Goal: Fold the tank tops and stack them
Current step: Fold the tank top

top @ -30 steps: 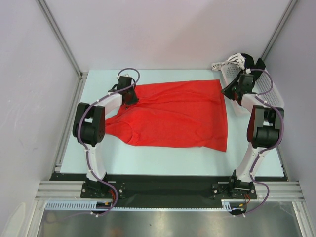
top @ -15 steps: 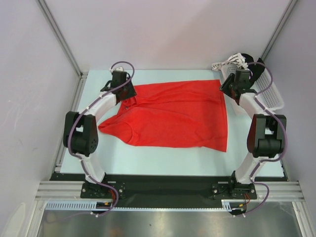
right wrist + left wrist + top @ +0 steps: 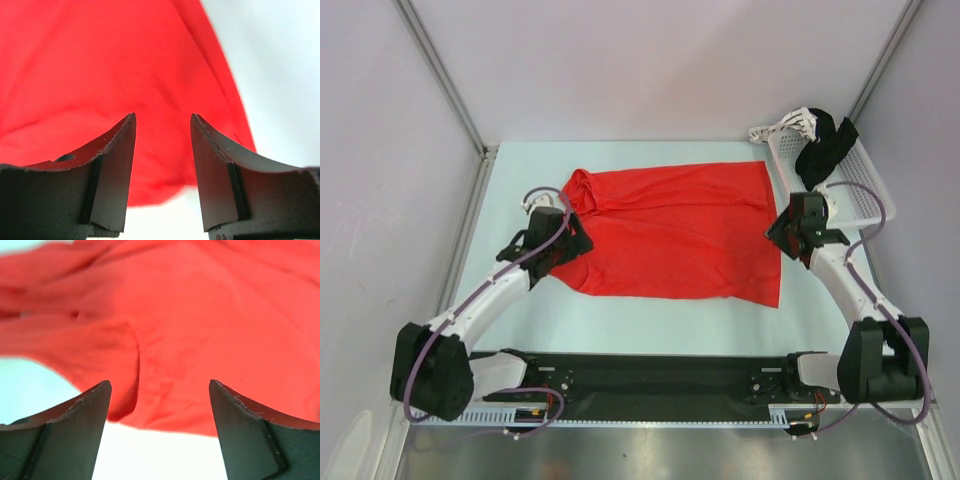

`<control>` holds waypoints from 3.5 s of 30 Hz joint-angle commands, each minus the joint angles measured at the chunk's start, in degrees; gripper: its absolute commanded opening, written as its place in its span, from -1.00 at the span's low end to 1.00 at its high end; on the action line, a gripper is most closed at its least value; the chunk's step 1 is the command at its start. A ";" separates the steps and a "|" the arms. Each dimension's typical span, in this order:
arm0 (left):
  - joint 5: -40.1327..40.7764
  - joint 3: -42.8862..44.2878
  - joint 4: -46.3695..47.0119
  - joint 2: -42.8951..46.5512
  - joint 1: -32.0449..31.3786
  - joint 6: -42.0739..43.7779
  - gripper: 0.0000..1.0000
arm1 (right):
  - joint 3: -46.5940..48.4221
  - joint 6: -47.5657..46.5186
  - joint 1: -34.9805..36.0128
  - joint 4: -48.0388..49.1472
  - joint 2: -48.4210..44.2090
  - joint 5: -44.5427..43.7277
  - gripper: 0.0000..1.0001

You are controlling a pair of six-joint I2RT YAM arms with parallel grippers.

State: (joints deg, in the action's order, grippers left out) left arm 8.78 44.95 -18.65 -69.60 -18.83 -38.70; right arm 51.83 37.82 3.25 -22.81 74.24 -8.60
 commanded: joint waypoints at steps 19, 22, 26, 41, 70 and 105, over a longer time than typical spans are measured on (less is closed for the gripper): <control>-4.38 -12.52 -2.70 8.96 -0.24 -9.20 0.61 | -19.75 15.17 3.52 -15.52 -13.87 -3.53 0.04; -3.94 -12.52 -2.44 8.52 -0.24 -9.47 0.60 | -20.37 15.35 3.52 -11.48 -10.35 -3.35 -0.01; -3.59 -12.69 -2.09 8.43 -0.24 -10.34 0.60 | -19.67 15.26 3.61 -9.63 -5.95 -6.86 -0.24; -4.73 -11.91 4.24 -2.27 -1.38 -10.26 0.10 | -23.97 18.08 -0.26 -15.68 -18.32 -13.02 -1.00; 0.01 -8.47 3.63 -7.22 -7.10 -7.36 -0.99 | -24.33 16.41 -0.61 -15.16 -19.92 -12.76 -0.89; -5.43 -15.68 6.18 5.09 -7.63 -3.32 -0.99 | -19.49 -0.56 -0.78 -2.67 -9.29 -6.34 -0.23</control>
State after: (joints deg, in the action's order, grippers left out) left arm 3.68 28.80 -12.97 -65.93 -26.04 -43.86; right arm 30.46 37.28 2.66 -25.41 64.71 -13.10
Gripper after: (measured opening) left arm 0.009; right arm 0.389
